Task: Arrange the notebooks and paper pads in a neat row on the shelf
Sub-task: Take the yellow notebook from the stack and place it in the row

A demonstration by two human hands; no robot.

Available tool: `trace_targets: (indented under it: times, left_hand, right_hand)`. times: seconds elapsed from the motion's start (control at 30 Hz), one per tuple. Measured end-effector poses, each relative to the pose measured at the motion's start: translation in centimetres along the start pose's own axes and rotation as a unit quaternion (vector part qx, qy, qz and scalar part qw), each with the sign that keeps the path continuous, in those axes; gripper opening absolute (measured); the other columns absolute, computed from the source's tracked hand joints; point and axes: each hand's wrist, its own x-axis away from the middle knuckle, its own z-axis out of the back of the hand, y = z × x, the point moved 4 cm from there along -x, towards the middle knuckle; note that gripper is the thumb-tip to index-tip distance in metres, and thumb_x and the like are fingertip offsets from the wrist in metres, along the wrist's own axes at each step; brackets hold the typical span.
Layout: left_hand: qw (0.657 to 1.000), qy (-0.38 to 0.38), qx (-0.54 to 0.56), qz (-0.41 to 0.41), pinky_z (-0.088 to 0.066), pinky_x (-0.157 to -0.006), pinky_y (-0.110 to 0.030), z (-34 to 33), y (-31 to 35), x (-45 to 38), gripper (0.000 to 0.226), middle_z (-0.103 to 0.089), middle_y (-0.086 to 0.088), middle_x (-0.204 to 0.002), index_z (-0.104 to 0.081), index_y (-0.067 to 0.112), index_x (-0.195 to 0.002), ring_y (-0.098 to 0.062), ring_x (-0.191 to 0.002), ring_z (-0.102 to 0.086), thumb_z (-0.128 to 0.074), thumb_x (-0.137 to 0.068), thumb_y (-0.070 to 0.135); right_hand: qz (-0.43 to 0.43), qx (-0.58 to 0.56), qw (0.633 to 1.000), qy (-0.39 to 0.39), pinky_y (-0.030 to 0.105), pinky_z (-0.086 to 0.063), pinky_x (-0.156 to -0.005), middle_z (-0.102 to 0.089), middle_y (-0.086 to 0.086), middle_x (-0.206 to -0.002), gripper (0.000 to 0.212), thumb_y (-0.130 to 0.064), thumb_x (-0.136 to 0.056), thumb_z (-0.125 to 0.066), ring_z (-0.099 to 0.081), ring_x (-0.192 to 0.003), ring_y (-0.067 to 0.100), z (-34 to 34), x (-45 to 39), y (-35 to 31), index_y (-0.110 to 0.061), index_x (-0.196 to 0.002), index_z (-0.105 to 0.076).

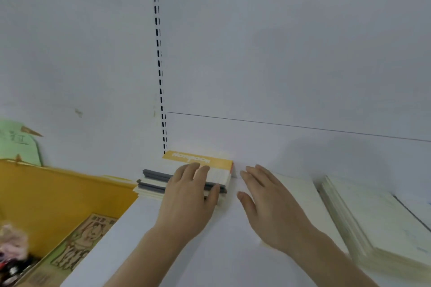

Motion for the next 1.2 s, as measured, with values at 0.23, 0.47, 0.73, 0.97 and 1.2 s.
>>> trace_targets:
  times: [0.23, 0.47, 0.73, 0.97, 1.2]
  left_hand:
    - [0.988, -0.134, -0.075, -0.006, -0.017, -0.122, -0.039, 0.3, -6.6, 0.5, 0.086, -0.032, 0.002, -0.157, -0.031, 0.024, -0.152, -0.024, -0.149, -0.019, 0.000, -0.086, 0.069]
    - [0.976, -0.012, 0.217, 0.012, -0.034, -0.107, -0.018, 3.5, -9.9, 0.3, 0.042, -0.048, 0.017, -0.140, -0.052, 0.027, -0.138, -0.002, -0.132, -0.039, -0.047, -0.100, 0.044]
    - [0.881, -0.072, 0.460, 0.085, -0.048, -0.082, -0.011, 5.2, -7.0, 1.0, 0.064, -0.055, 0.029, -0.121, -0.024, 0.041, -0.147, 0.015, -0.101, -0.057, -0.047, -0.091, 0.060]
    - [0.846, 0.055, 0.505, 0.161, -0.043, -0.070, 0.000, 5.3, -9.6, 0.7, 0.047, -0.059, 0.027, -0.118, -0.034, 0.037, -0.146, 0.021, -0.100, -0.053, -0.040, -0.105, 0.015]
    - [0.845, 0.011, 0.502, 0.185, -0.042, -0.080, -0.005, 4.8, -13.0, 1.1, 0.063, -0.046, 0.025, -0.142, -0.019, 0.047, -0.153, 0.001, -0.122, -0.050, -0.040, -0.105, 0.012]
  right_hand:
    - [-0.015, 0.060, 0.997, -0.053, 0.039, -0.020, -0.117, -0.029, 0.004, -0.155, 0.063, -0.044, -0.096, -0.010, -0.020, -0.145, 0.024, -5.1, -5.0, -4.6, -0.014, -0.147, -0.033]
    - [-0.051, 0.168, 0.983, 0.053, 0.030, -0.043, -0.063, -0.065, -0.006, -0.063, 0.016, -0.029, -0.083, -0.059, -0.060, -0.060, 0.020, -3.8, -5.3, -6.7, -0.028, -0.068, -0.063]
    - [-0.065, 0.111, 0.963, 0.237, 0.029, -0.044, -0.057, -0.065, -0.007, -0.067, 0.023, -0.029, -0.088, -0.048, -0.060, -0.062, 0.020, -0.3, -2.8, -13.7, -0.023, -0.084, -0.070]
    - [-0.028, -0.034, 0.981, 0.188, 0.024, -0.035, -0.106, -0.059, 0.000, -0.133, 0.049, -0.039, -0.100, -0.032, -0.051, -0.125, 0.013, -3.1, -2.3, -12.3, -0.011, -0.130, -0.059]
    - [-0.097, 0.134, 0.985, -0.047, 0.037, -0.032, -0.110, -0.056, -0.002, -0.134, 0.045, -0.042, -0.099, -0.028, -0.046, -0.130, 0.023, -5.5, -5.3, -6.4, -0.021, -0.125, -0.057]
